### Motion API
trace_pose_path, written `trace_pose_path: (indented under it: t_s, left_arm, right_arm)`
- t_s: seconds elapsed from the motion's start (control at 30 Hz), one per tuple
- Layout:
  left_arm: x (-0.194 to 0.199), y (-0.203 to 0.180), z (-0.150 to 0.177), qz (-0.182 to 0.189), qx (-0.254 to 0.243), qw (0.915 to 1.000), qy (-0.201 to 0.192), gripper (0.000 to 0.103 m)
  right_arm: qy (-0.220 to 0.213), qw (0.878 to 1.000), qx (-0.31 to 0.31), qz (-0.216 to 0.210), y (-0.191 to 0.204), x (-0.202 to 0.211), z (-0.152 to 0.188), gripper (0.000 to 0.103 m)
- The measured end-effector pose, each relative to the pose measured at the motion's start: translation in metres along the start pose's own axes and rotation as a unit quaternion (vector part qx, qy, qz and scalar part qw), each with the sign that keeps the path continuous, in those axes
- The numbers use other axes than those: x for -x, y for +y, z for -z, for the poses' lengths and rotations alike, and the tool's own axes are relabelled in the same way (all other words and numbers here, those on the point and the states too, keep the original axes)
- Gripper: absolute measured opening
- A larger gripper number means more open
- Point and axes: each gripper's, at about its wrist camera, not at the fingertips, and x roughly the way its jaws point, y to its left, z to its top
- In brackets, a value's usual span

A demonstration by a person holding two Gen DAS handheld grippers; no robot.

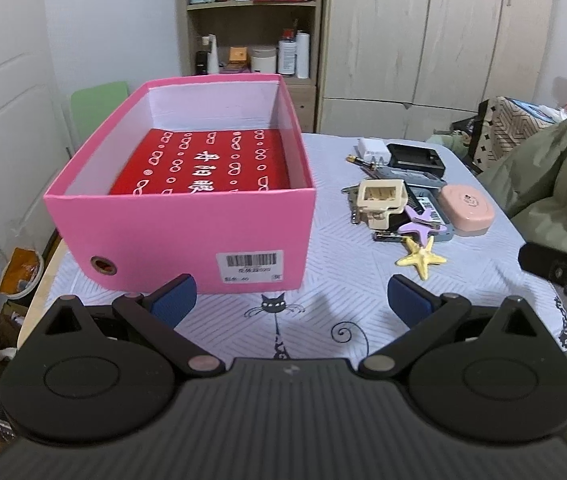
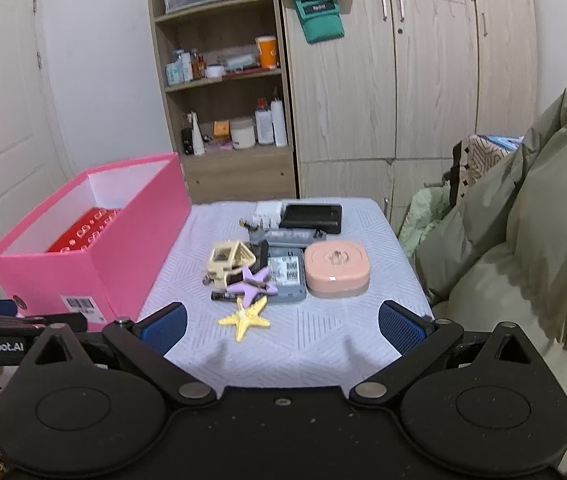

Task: Organize rigid objects
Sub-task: 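Clamp the pink box wall with the left tool while the right tool moves toward the yellow starfish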

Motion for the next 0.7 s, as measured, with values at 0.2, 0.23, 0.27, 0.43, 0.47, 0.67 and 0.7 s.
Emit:
trace_pose_path:
  t_s: [0.2, 0.23, 0.27, 0.43, 0.47, 0.67, 0.7]
  left_arm:
    - [-0.002, 0.008, -0.01, 0.025, -0.022, 0.9993, 0.014, 0.1]
    - [-0.002, 0.011, -0.012, 0.031, -0.027, 0.999, 0.02, 0.1]
    - [-0.002, 0.015, -0.013, 0.035, -0.033, 0.9985, 0.025, 0.1]
    - [-0.001, 0.032, -0.026, 0.004, -0.079, 0.9964, 0.031, 0.1]
    - [-0.001, 0.036, -0.03, -0.007, -0.088, 0.9956, 0.03, 0.1]
    - [-0.001, 0.069, -0.063, -0.007, -0.095, 0.9948, 0.038, 0.1]
    - [0.0, 0.074, -0.069, -0.006, -0.094, 0.995, 0.035, 0.1]
  right_arm:
    - [-0.082, 0.995, -0.013, -0.061, -0.014, 0.008, -0.001, 0.103]
    - [-0.082, 0.994, -0.022, -0.068, -0.017, 0.006, -0.003, 0.103]
    - [-0.081, 0.994, -0.029, -0.072, -0.02, 0.004, -0.005, 0.103]
    - [-0.054, 0.996, -0.017, -0.07, -0.023, -0.013, -0.01, 0.103]
    - [-0.046, 0.996, -0.015, -0.07, -0.022, -0.017, -0.009, 0.103]
    - [-0.017, 0.996, -0.009, -0.092, -0.012, -0.029, -0.013, 0.097]
    - [-0.014, 0.995, -0.008, -0.096, -0.01, -0.031, -0.015, 0.096]
